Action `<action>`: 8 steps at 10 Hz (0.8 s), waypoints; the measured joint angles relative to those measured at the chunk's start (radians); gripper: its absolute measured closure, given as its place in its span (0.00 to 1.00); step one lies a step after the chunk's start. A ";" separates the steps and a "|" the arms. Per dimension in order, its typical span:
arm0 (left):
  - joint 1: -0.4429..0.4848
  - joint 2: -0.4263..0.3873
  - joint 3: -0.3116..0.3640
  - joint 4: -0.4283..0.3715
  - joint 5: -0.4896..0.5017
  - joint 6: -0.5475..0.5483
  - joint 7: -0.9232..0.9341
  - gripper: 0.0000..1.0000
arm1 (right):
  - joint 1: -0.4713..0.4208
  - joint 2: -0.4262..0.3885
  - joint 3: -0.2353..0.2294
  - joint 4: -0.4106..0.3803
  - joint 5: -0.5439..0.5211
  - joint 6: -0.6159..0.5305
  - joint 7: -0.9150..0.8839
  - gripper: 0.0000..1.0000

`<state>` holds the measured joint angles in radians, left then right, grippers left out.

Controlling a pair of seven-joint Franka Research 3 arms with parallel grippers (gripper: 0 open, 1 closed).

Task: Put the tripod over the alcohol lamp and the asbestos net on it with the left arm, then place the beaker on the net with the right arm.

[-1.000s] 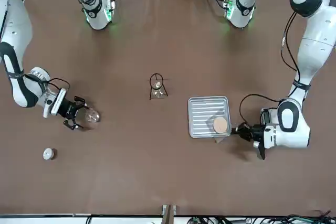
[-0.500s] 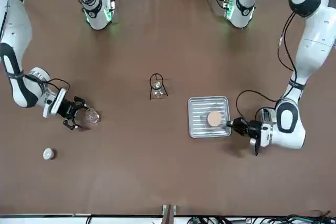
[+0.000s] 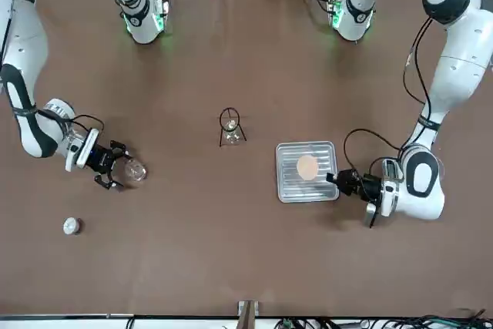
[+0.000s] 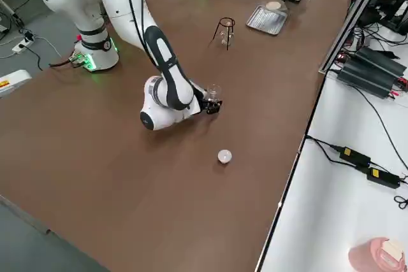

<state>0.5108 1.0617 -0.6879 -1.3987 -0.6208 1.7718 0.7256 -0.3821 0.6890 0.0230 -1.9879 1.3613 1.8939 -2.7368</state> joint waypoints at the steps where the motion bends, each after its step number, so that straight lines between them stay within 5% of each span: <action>1: -0.009 -0.005 -0.002 0.002 -0.005 -0.001 -0.019 0.98 | -0.003 0.001 -0.001 -0.005 -0.002 0.000 -0.001 0.00; 8: -0.133 -0.067 -0.018 -0.007 -0.160 -0.013 -0.068 0.98 | -0.009 0.001 0.029 -0.021 -0.003 -0.001 -0.006 0.02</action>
<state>0.3779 0.9943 -0.7057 -1.4052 -0.7808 1.7588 0.6573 -0.3907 0.6900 0.0525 -2.0086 1.3585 1.8925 -2.7425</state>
